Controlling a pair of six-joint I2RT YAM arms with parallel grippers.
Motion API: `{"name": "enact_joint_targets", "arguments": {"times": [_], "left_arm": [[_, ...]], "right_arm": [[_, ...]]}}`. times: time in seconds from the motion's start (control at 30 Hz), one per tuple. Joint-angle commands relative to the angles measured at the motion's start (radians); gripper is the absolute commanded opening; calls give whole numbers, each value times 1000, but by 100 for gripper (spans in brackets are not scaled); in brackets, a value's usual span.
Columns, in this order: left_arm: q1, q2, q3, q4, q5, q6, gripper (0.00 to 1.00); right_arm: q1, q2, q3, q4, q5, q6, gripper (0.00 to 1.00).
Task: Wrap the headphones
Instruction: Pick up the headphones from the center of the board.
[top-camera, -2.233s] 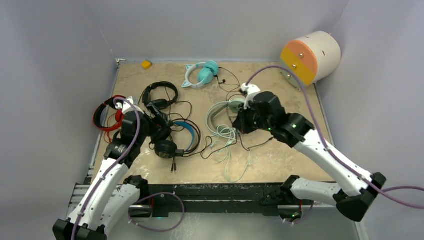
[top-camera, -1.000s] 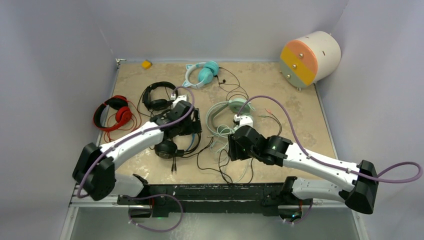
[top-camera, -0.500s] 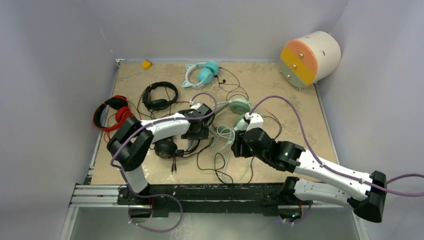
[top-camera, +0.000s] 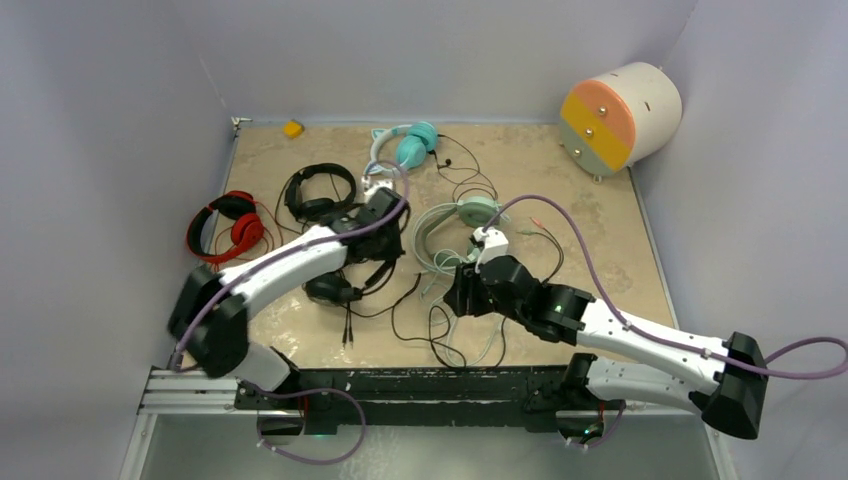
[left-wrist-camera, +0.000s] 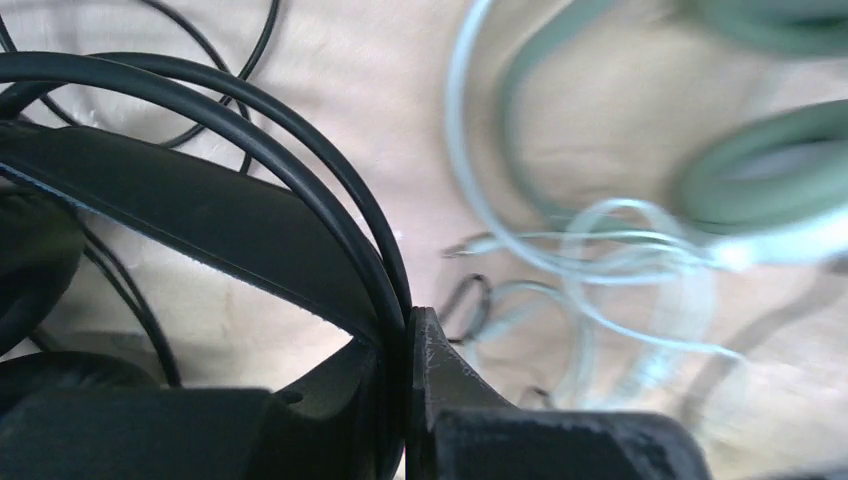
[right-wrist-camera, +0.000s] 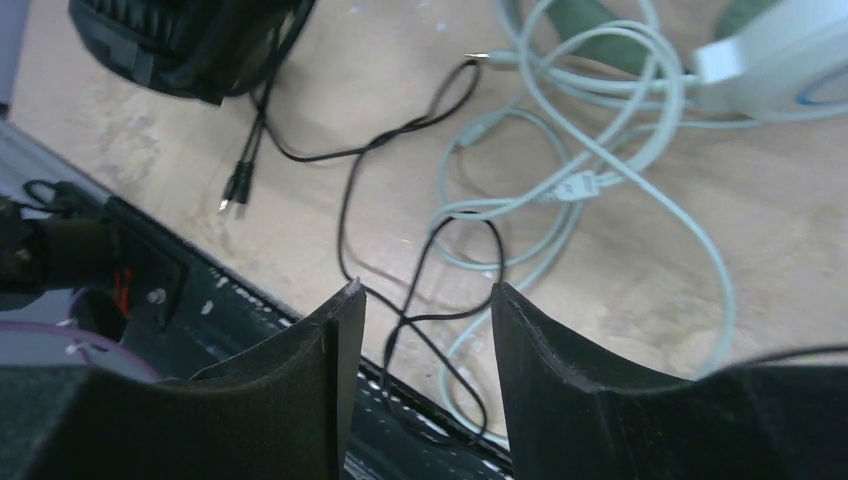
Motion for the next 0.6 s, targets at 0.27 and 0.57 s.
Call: {"name": "enact_joint_targets", "arguments": {"times": [0.27,0.57], "left_arm": [[91,-597,-82,272,393,-128,0],[122,-729,-192,507,594,-350,0]], "right_arm": [[-31,42,-21,511,-325,-66,73],[-36,32,-46,795,-537,-155,89]]}}
